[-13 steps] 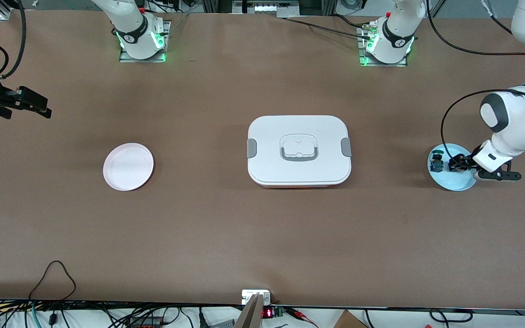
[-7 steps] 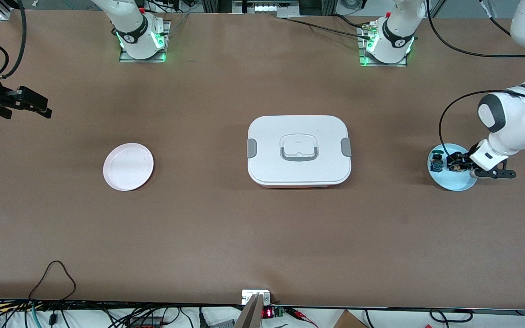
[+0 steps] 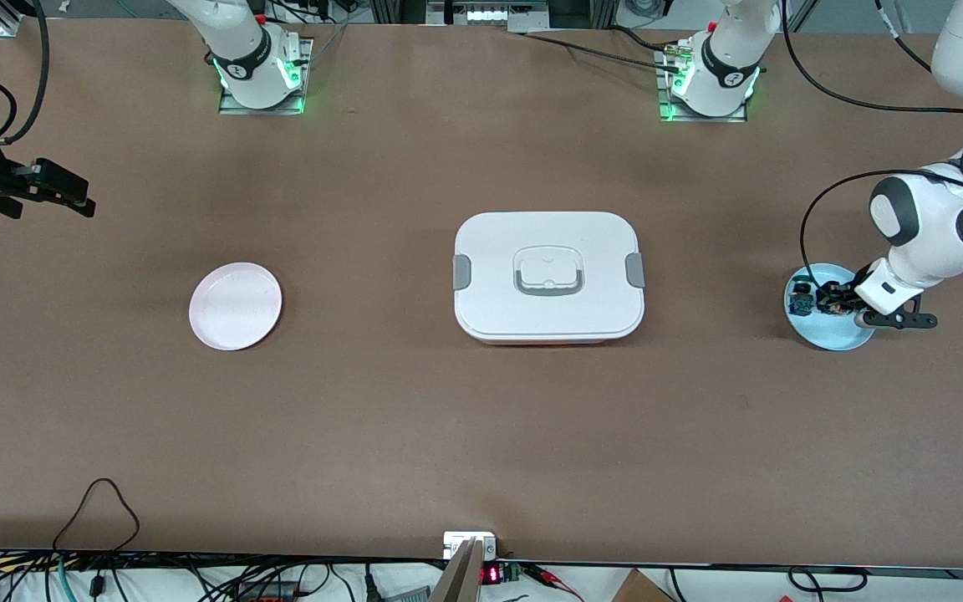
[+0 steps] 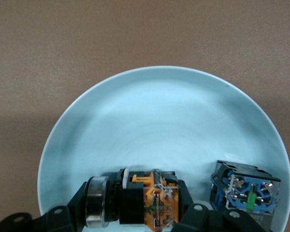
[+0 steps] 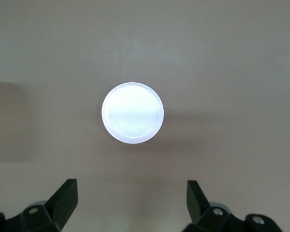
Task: Transfer orange switch to right arm and place
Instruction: 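Close the left gripper on the orange switch and lift it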
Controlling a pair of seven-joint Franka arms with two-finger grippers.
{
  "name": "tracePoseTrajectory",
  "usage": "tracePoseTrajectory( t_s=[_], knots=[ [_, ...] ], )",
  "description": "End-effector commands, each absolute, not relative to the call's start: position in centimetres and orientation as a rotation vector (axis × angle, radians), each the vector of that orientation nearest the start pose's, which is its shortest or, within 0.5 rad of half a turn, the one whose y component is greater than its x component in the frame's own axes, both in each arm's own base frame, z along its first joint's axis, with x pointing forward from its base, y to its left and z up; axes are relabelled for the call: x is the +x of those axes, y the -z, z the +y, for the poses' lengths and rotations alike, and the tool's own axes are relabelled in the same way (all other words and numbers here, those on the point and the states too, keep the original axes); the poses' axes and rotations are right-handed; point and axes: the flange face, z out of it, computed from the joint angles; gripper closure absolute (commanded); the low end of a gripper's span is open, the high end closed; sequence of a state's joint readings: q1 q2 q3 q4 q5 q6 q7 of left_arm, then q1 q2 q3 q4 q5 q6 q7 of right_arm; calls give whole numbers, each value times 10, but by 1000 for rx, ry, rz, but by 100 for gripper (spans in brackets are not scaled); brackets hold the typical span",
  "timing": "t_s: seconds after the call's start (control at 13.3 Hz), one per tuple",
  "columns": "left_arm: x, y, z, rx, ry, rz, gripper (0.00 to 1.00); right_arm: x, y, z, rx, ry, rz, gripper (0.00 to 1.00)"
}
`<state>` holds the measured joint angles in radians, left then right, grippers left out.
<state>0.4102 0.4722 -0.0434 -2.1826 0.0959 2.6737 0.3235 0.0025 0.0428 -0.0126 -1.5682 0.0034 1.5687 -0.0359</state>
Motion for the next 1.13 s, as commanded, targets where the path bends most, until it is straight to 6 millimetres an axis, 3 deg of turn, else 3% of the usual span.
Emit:
tracePoseTrajectory(
  t_s=[0.0, 0.15, 0.38, 0.68, 0.83, 1.05],
  knots=[
    [527, -177, 200, -3101, 41, 97, 59, 566, -604, -4, -3130, -55, -26, 0],
    [531, -187, 200, -3094, 65, 108, 68, 566, -604, -4, -3130, -55, -26, 0],
    [548, -224, 201, -3077, 63, 215, 69, 566, -604, -4, -3130, -55, -26, 0],
    [597, -309, 184, -3107, -188, 423, 69, 568, -605, -4, -3130, -31, -26, 0],
    [613, -344, 156, -3135, -264, 503, 70, 569, -603, -6, -3130, -40, -21, 0],
    [631, -392, 99, -3244, -283, 621, 71, 568, -604, -7, -3123, -40, -16, 0]
  ],
)
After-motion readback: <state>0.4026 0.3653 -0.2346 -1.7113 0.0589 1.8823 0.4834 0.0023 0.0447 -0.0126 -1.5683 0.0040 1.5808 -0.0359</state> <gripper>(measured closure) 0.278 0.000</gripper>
